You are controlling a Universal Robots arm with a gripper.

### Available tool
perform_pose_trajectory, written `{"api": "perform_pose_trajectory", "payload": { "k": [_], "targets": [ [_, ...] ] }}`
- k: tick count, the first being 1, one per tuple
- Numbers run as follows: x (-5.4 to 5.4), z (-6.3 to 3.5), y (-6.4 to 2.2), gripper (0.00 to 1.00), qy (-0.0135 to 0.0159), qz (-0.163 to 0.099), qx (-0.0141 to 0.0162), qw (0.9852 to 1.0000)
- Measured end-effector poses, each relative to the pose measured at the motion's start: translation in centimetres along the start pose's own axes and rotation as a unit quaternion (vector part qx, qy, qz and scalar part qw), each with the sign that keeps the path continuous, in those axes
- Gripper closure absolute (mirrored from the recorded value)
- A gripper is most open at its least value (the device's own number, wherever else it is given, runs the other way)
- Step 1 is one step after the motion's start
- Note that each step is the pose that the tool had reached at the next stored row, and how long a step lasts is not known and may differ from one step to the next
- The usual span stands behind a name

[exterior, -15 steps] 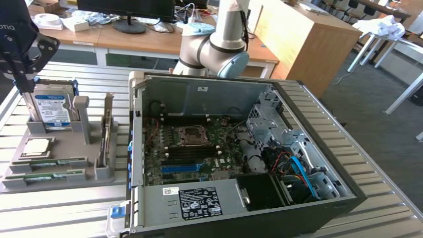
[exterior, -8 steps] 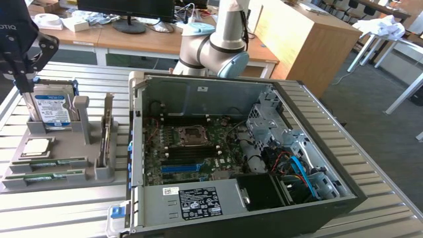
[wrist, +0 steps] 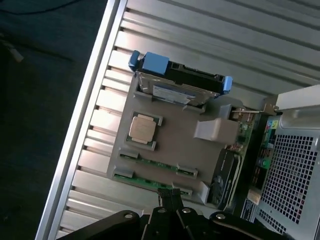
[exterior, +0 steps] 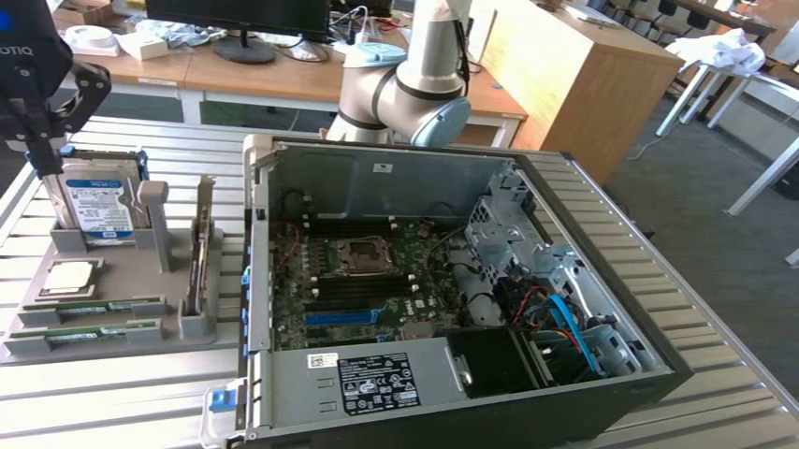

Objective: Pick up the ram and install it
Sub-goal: 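Pick up the ram and move it above insertion slot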

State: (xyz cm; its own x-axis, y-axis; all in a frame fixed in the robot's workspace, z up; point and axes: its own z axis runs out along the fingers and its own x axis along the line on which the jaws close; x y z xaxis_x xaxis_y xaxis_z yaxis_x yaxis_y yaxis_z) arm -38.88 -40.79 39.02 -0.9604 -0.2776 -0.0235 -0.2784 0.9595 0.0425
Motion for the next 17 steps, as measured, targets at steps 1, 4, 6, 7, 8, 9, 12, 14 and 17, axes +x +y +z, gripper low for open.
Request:
{"api": "perform_pose_trajectory", "payload": {
  "k": [1, 4, 6, 7, 8, 9, 12, 14, 17],
  "targets": [
    [0.0, 0.0, 0.0, 0.9, 0.0003, -0.008, -0.0001, 1.0],
    [0.0, 0.01, 0.0, 0.9, 0.0014, -0.033, -0.0006, 0.9995],
    [0.0, 0.02, 0.0, 0.9, 0.0021, -0.049, -0.001, 0.9988],
    [0.0, 0.03, 0.0, 0.9, 0.0025, -0.057, -0.0011, 0.9984],
    [0.0, 0.03, 0.0, 0.9, 0.0029, -0.066, -0.0013, 0.9978],
    [0.0, 0.04, 0.0, 0.9, 0.0032, -0.075, -0.0015, 0.9972],
    [0.0, 0.05, 0.0, 0.9, 0.0044, -0.101, -0.0021, 0.9949],
    [0.0, 0.06, 0.0, 0.9, 0.0051, -0.119, -0.0025, 0.9929],
    [0.0, 0.08, 0.0, 0.9, 0.0063, -0.146, -0.0031, 0.9893]
  ]
}}
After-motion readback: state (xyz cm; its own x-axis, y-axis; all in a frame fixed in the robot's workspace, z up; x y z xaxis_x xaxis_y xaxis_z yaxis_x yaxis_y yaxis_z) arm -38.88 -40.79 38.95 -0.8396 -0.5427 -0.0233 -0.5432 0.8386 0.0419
